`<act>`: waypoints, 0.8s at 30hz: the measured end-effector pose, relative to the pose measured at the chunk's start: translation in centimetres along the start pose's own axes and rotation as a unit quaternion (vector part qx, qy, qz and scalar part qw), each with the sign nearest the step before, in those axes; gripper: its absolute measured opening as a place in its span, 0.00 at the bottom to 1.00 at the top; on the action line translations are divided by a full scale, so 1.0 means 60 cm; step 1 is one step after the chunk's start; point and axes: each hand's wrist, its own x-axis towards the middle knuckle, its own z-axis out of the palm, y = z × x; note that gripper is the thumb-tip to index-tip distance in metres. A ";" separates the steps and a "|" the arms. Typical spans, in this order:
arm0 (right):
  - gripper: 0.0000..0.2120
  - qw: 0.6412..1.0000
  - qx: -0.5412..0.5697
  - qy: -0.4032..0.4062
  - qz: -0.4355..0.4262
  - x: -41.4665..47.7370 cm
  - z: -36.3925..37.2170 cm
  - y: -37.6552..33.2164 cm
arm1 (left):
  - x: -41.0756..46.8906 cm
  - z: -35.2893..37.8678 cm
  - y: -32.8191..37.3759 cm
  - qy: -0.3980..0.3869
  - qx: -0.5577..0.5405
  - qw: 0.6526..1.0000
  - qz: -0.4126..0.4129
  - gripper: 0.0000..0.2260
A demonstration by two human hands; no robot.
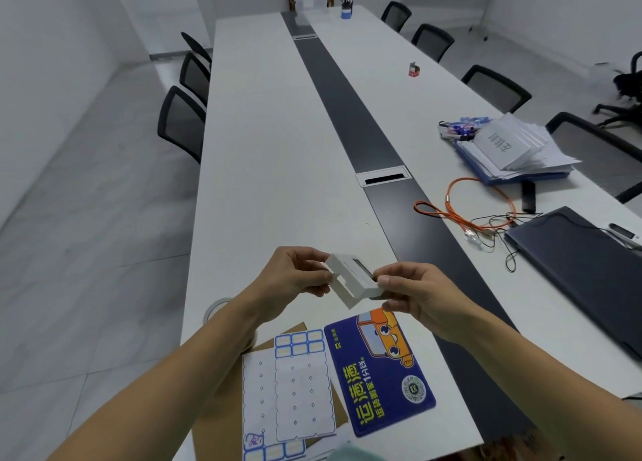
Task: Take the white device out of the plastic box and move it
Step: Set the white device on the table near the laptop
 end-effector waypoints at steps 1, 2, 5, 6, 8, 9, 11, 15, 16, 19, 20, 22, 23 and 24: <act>0.14 1.000 0.007 0.004 0.015 0.001 0.002 0.001 | 0.000 0.002 -0.003 -0.005 0.025 1.000 0.012 0.08; 0.14 1.000 0.013 0.008 0.027 0.003 0.004 0.002 | 0.000 0.004 -0.007 -0.006 0.054 0.998 0.020 0.07; 0.15 0.998 0.039 0.030 0.029 0.006 0.006 0.007 | 0.007 0.013 -0.016 0.044 0.091 0.995 0.023 0.04; 0.15 0.998 0.037 0.044 0.022 0.006 0.006 0.007 | 0.010 0.014 -0.017 0.068 0.074 0.995 0.013 0.05; 0.14 0.997 0.000 0.080 0.003 0.009 0.004 0.011 | 0.012 0.012 -0.016 0.076 0.005 0.997 -0.017 0.08; 0.13 0.995 -0.021 0.096 -0.006 0.010 0.003 0.014 | 0.012 0.012 -0.015 0.059 -0.025 0.997 -0.034 0.10; 0.14 0.993 -0.039 0.114 -0.016 0.008 0.001 0.021 | 0.012 0.015 -0.018 0.024 -0.034 0.998 -0.050 0.10; 0.18 0.994 -0.054 0.098 -0.006 -0.002 0.006 0.036 | 0.022 0.022 -0.027 0.043 -0.001 0.997 -0.065 0.06; 0.19 0.994 -0.057 0.094 -0.006 -0.004 0.009 0.041 | 0.025 0.021 -0.028 0.036 0.001 0.997 -0.073 0.07; 0.23 0.993 -0.066 0.101 -0.010 -0.010 0.016 0.055 | 0.030 0.019 -0.034 -0.003 -0.008 0.996 -0.084 0.10; 0.25 0.992 -0.065 0.103 -0.011 -0.012 0.018 0.058 | 0.032 0.018 -0.037 -0.009 -0.010 0.997 -0.079 0.10; 0.25 0.992 -0.065 0.103 -0.009 -0.015 0.021 0.065 | 0.037 0.017 -0.044 -0.014 -0.006 0.997 -0.075 0.09; 0.25 0.992 -0.066 0.104 -0.007 -0.016 0.022 0.068 | 0.042 0.016 -0.048 -0.016 -0.004 0.997 -0.079 0.08; 0.24 0.993 -0.066 0.102 -0.006 -0.017 0.021 0.072 | 0.046 0.017 -0.052 -0.019 -0.003 0.996 -0.087 0.07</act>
